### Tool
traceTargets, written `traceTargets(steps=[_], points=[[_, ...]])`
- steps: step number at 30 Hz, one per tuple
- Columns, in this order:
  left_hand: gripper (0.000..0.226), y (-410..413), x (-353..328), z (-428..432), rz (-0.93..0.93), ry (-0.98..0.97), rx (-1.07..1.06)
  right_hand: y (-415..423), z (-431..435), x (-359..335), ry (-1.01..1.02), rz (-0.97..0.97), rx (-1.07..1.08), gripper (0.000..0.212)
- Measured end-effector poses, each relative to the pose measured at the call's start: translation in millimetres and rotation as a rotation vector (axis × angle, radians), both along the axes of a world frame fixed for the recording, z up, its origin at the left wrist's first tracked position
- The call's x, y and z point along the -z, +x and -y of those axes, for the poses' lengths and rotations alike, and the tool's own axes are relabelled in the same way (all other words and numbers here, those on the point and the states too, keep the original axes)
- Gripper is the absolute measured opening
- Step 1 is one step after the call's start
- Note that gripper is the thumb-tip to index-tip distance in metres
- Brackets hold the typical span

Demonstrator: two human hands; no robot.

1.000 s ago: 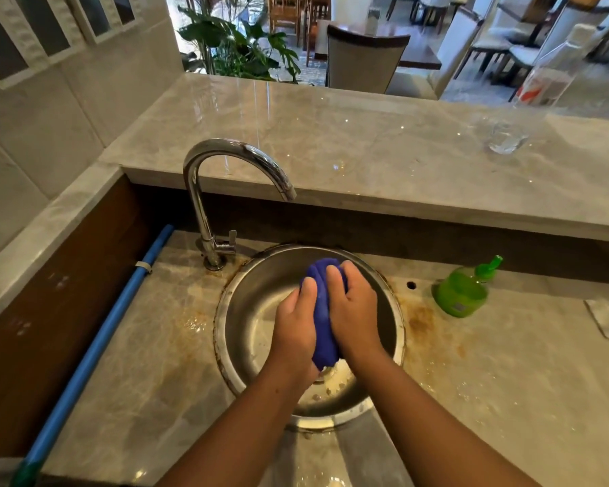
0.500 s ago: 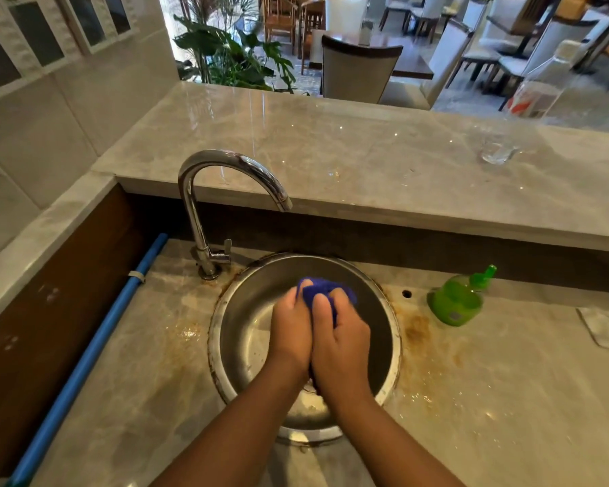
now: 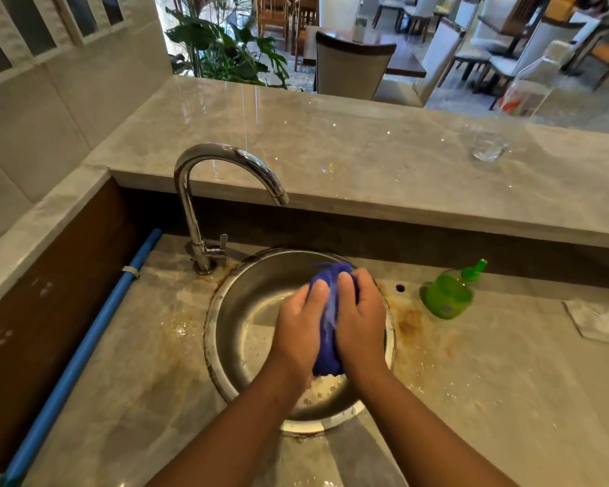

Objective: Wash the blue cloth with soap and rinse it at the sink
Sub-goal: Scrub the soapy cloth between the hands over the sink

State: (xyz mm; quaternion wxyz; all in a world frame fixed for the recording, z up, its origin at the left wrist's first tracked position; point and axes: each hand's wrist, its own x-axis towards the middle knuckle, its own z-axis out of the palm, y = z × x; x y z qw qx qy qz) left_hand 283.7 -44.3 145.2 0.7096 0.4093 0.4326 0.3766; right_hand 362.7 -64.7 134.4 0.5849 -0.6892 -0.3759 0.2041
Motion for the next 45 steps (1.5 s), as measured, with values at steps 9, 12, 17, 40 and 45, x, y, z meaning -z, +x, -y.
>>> traceTargets(steps=[9,12,17,40,45], points=[[0.033,-5,-2,-15,0.108,-0.252,-0.047,5,12,34,-0.189,0.208,-0.107,0.026],[0.025,-3,-7,-10,-0.035,-0.058,-0.063,11,17,22,-0.167,0.088,-0.046,0.021],[0.028,-13,-3,-18,-0.039,-0.126,-0.249,-15,28,-14,0.054,0.221,-0.144,0.019],[0.023,-13,16,-2,-0.225,0.226,-0.180,-14,9,-13,-0.031,0.127,-0.123,0.015],[0.023,0,10,17,-0.130,0.195,0.114,14,-17,12,-0.217,-0.138,-0.119,0.023]])
